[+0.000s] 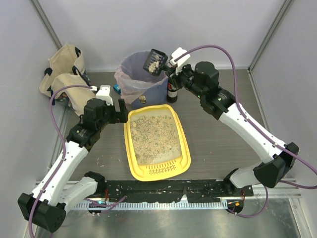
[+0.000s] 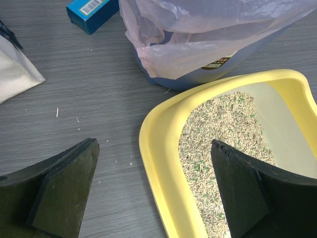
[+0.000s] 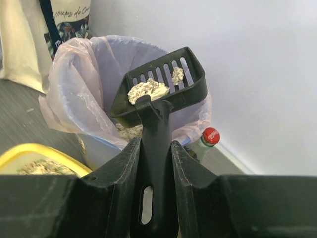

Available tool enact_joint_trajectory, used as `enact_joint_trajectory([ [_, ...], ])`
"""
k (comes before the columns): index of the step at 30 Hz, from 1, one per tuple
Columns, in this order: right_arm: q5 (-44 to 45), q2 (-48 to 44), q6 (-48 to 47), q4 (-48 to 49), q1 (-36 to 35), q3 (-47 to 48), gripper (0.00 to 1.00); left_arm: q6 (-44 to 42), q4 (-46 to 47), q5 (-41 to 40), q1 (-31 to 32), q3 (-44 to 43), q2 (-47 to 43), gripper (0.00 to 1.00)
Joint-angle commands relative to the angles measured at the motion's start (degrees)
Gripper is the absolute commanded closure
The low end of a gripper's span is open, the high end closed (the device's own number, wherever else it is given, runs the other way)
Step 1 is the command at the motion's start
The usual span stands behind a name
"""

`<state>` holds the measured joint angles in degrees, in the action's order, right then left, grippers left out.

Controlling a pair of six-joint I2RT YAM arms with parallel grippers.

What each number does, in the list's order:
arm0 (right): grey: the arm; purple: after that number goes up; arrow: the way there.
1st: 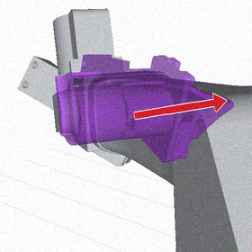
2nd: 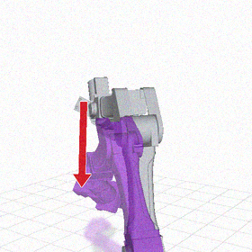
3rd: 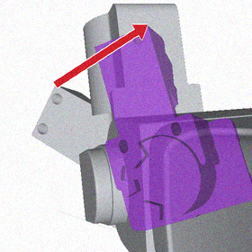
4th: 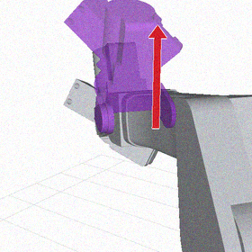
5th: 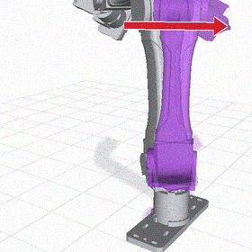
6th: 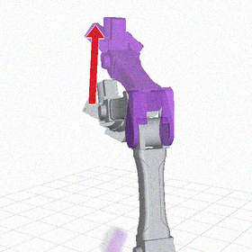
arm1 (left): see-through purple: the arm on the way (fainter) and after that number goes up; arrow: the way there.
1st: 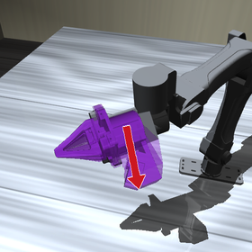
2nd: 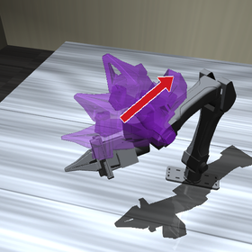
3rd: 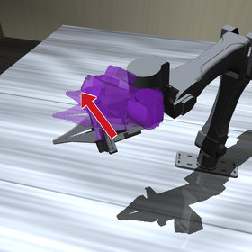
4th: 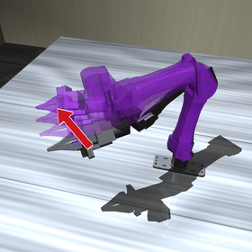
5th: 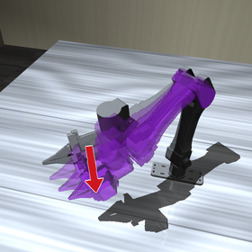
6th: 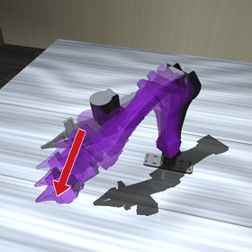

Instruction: Clean the litter box

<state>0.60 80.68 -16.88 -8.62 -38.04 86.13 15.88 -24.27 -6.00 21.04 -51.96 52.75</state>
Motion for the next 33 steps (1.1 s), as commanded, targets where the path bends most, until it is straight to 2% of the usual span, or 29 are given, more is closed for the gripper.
enact_joint_trajectory([
  [1, -3.42, -1.67, -10.35, 4.32, -0.01, 1.06, 0.99, -0.67, 1.24, -0.24, 0.93, -1.91, -0.90, 0.00],
  [16, -0.86, 4.04, -36.09, 4.93, -1.24, 1.59, 0.99, -0.76, 1.16, -0.51, 1.99, -1.91, -0.72, 0.00],
  [20, 3.96, 4.83, -43.48, 5.54, -3.44, 1.15, 0.99, -0.85, 1.16, -0.42, 2.08, -1.91, -0.63, 0.00],
  [22, 8.00, 4.75, -46.55, 10.25, -4.84, -1.04, 0.99, -0.85, 1.16, -0.50, 2.17, -1.91, -0.55, 0.00],
  [26, 12.58, 3.52, -58.84, 19.95, -8.97, -8.51, 0.99, -0.85, 1.24, -0.50, 2.17, -1.91, -0.63, 0.00],
  [33, 14.86, 3.87, -65.71, 21.36, -10.73, -10.98, 0.99, -1.02, 1.16, -0.59, 2.43, -1.91, -0.81, 0.00],
])
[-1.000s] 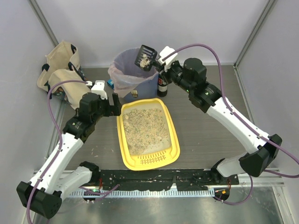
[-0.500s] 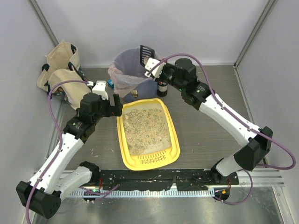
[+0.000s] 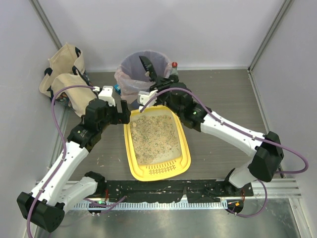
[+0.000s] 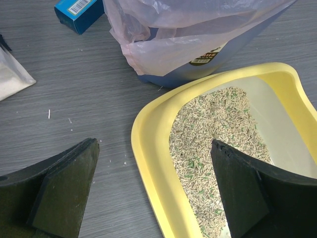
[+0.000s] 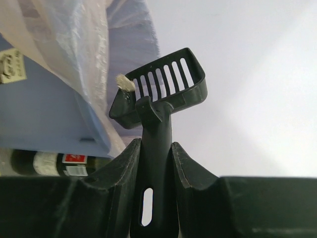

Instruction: Clean the litter box

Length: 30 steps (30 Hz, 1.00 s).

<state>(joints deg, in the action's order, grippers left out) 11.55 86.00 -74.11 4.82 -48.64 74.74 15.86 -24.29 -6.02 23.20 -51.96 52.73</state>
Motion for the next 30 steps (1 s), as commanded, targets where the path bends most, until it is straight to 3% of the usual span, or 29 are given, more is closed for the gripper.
enact_joint_trajectory([
  [1, 4.53, -1.53, -9.64, 8.88, -0.31, -0.12, 0.99, -1.00, 1.27, -0.57, 0.27, -2.00, -0.79, 0.00],
  [6, 4.62, -3.38, -20.10, 24.52, -1.10, -9.26, 0.99, -1.09, 1.18, -0.66, 0.35, -1.91, -0.61, 0.00],
  [13, 3.83, -5.92, -17.40, 24.27, -1.37, -10.14, 0.98, -1.09, 1.18, -0.75, 0.44, -1.91, -0.52, 0.00],
  [23, 0.93, -12.69, 8.87, 27.96, -1.37, -11.45, 0.99, -1.18, 1.00, -0.83, 0.35, -1.91, -0.79, 0.00],
  [27, 2.77, -18.82, 24.67, 27.10, -1.37, -12.69, 0.98, -1.18, 1.09, -0.83, 0.35, -1.91, -0.79, 0.00],
  [28, 2.77, -20.50, 33.59, 25.52, -1.37, -13.04, 0.99, -1.18, 1.09, -0.83, 0.35, -1.91, -0.70, 0.00],
  [30, 2.42, -23.75, 41.55, 23.23, -1.37, -15.67, 0.99, -1.27, 1.35, -0.92, 0.35, -1.74, -0.61, 0.00],
])
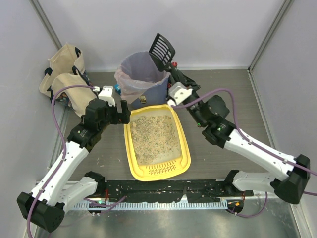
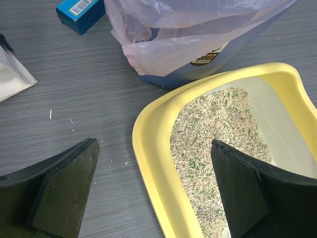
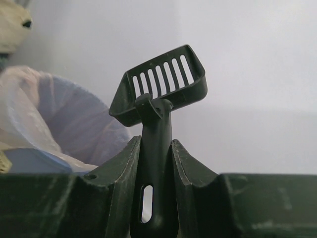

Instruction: Clean the litter box

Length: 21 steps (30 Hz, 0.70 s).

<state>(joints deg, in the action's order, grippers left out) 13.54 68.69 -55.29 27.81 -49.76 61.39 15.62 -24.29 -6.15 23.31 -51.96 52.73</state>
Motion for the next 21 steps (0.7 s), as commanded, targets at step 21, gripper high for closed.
enact_joint_trajectory([
  [21, -4.22, -23.77, 74.27, -70.40, -0.25, 11.73, 0.99, 3.28, 1.71, 8.79, 0.24, -2.62, 3.69, 0.00],
])
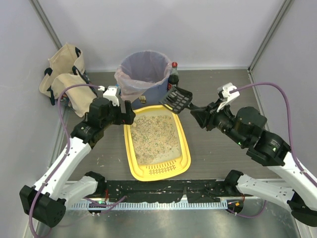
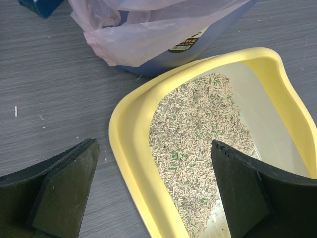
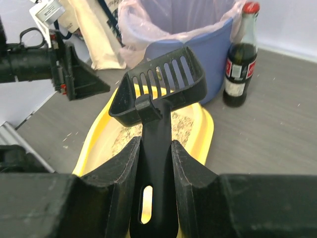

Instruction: Clean the litter box

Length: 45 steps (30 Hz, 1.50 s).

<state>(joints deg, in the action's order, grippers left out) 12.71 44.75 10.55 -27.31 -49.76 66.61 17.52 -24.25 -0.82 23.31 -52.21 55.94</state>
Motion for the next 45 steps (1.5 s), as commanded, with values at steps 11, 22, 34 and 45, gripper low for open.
enact_joint_trajectory([
  [11, -15.52, 6.84, 13.53, -21.05, -0.43, 6.35, 0.98, 1.55, -2.82, 4.16, 0.24, -1.76, 4.26, 0.02],
  [22, -15.27, 13.16, 10.99, -11.62, -3.85, 0.80, 0.99, -0.99, -6.69, 3.72, 0.33, -4.13, 11.56, 0.18],
  [34, -16.66, 23.27, 16.42, -8.73, -8.25, -2.35, 0.99, -1.17, -7.83, 4.42, 0.42, -4.84, 14.81, 0.32],
  [45, -9.38, 30.47, 25.57, -2.05, -13.08, -7.27, 0.99, -1.26, -8.09, 5.74, 0.42, -5.19, 15.60, 0.46],
])
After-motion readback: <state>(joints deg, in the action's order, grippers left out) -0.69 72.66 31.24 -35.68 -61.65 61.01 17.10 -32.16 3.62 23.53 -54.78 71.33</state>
